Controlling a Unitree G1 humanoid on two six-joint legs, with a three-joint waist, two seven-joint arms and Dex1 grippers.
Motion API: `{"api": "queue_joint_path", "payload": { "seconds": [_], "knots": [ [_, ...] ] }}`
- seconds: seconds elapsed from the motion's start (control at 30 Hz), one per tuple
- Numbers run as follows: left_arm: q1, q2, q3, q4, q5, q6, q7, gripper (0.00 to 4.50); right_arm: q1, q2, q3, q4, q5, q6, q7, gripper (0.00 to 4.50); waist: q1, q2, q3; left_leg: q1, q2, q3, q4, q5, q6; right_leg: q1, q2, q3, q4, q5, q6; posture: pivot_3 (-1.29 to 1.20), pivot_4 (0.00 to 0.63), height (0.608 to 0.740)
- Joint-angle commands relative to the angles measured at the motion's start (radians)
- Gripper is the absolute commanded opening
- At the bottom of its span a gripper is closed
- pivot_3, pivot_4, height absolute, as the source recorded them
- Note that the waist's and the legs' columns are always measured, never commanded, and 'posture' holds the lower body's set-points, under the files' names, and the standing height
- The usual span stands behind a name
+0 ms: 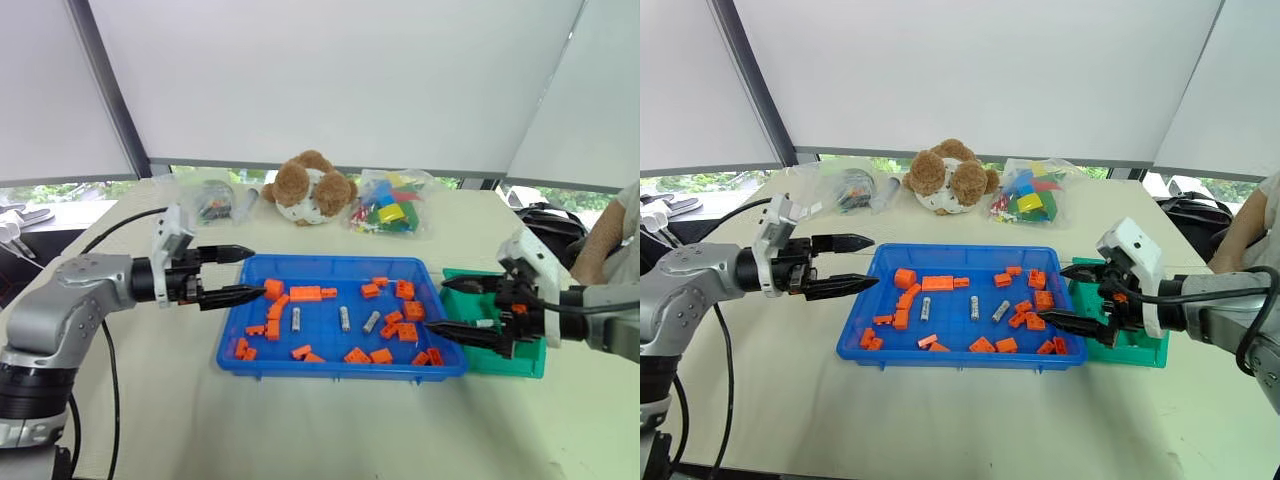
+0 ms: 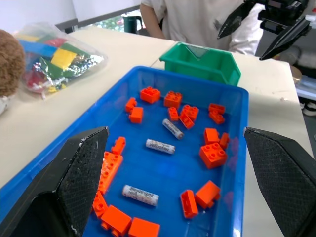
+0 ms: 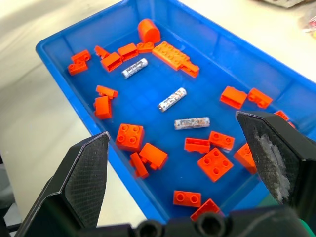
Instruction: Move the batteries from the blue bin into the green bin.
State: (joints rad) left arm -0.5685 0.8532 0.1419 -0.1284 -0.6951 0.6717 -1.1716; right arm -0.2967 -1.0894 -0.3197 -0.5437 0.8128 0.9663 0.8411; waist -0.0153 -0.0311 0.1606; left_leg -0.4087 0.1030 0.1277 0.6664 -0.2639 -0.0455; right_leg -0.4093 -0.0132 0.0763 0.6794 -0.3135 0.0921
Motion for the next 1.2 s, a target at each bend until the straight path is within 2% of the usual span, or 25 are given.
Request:
{"api": "queue_joint_path", "payload": {
  "seconds": [0.03,0.6,0.87,1.07,1.2],
  "knots": [
    [-0.023,0.017,0.051,-0.026,-0.026,0.007,0.018,4.50,-0.030,0.005,-0.001,-0.005,0.019,-0.010,0.001,4.46,0.000,0.000,0.000,0.000,0.000,0.000,0.000,0.000,0.000,0.000,0.000,0.000,0.000,0.000,0.000,0.00,0.150,0.734],
    [-0.031,0.006,0.042,-0.034,-0.019,-0.009,0.027,4.50,-0.070,0.030,0.064,0.018,-0.016,-0.055,0.012,4.46,0.000,0.000,0.000,0.000,0.000,0.000,0.000,0.000,0.000,0.000,0.000,0.000,0.000,0.000,0.000,0.00,0.150,0.734],
    [-0.062,0.011,0.029,0.004,0.007,-0.035,0.001,4.50,-0.121,0.072,0.151,0.064,-0.080,-0.109,0.006,4.46,0.001,0.000,0.000,0.000,0.000,0.001,0.000,0.000,0.000,0.000,0.000,0.000,0.000,0.000,0.000,0.00,0.150,0.734],
    [-0.071,0.016,0.018,0.035,0.031,-0.058,-0.025,4.50,-0.274,0.210,0.352,0.156,-0.173,-0.116,-0.026,4.46,-0.006,0.000,0.000,0.000,0.000,0.001,0.000,0.000,0.000,-0.001,0.000,0.000,0.000,0.000,0.000,0.00,0.150,0.734],
    [-0.104,0.006,0.001,0.066,0.049,-0.074,-0.035,4.50,-0.413,0.405,0.526,0.314,-0.269,-0.134,-0.040,4.46,-0.005,0.000,0.000,-0.001,0.000,0.002,0.000,0.000,0.000,-0.003,0.001,0.001,0.001,0.000,0.000,0.00,0.150,0.734]
  ]
}}
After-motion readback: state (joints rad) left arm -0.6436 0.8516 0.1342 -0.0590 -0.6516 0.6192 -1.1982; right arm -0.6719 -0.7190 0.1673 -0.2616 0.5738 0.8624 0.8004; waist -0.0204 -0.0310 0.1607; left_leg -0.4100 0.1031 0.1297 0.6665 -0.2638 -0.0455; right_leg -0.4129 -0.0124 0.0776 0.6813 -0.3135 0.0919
